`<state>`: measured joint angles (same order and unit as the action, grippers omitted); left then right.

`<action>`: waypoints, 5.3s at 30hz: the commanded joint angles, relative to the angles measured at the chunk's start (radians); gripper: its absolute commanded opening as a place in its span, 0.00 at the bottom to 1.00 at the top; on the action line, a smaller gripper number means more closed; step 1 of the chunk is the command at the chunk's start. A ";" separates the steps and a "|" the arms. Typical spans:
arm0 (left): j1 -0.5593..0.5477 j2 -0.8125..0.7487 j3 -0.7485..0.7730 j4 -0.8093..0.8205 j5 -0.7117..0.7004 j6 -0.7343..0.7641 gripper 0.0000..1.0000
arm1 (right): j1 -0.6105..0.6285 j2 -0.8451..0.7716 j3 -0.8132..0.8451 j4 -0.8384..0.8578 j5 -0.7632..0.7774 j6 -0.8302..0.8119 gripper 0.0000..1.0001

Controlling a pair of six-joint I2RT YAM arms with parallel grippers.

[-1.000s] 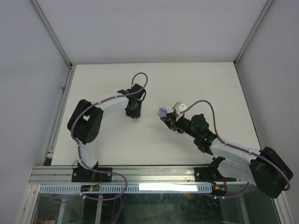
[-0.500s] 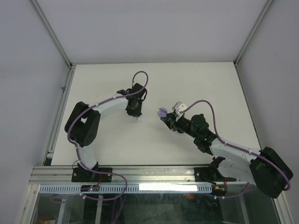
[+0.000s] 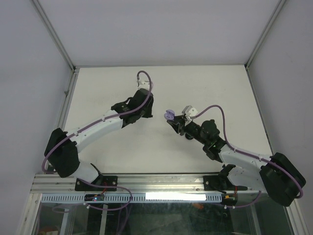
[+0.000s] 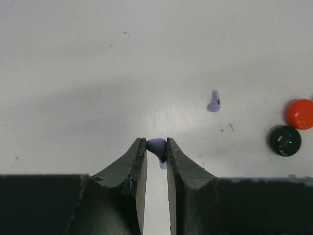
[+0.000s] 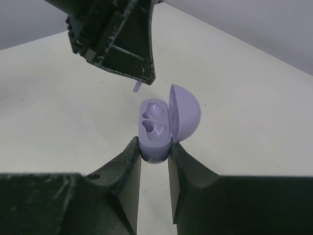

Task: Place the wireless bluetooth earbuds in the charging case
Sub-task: Place the earbud in the charging case, then pick up the earbud from the center of the board.

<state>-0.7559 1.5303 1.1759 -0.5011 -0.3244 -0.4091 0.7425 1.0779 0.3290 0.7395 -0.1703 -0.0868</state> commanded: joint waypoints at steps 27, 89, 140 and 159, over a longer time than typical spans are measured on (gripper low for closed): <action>-0.309 -0.358 -0.346 0.860 -0.085 0.281 0.09 | 0.038 -0.012 -0.009 0.282 0.011 0.051 0.00; -0.141 -0.079 -0.102 0.471 0.091 0.087 0.55 | 0.026 -0.201 -0.169 0.196 0.549 -0.031 0.00; -0.091 0.437 0.171 0.202 0.484 0.276 0.35 | -0.015 -0.244 -0.228 0.241 0.672 -0.009 0.00; -0.106 0.309 0.101 0.064 0.593 0.503 0.38 | -0.020 -0.247 -0.220 0.215 0.657 0.004 0.00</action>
<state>-0.8516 1.9362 1.2911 -0.4194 0.2195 0.0223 0.7277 0.8444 0.0948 0.9184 0.4828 -0.0956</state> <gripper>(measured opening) 0.357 0.272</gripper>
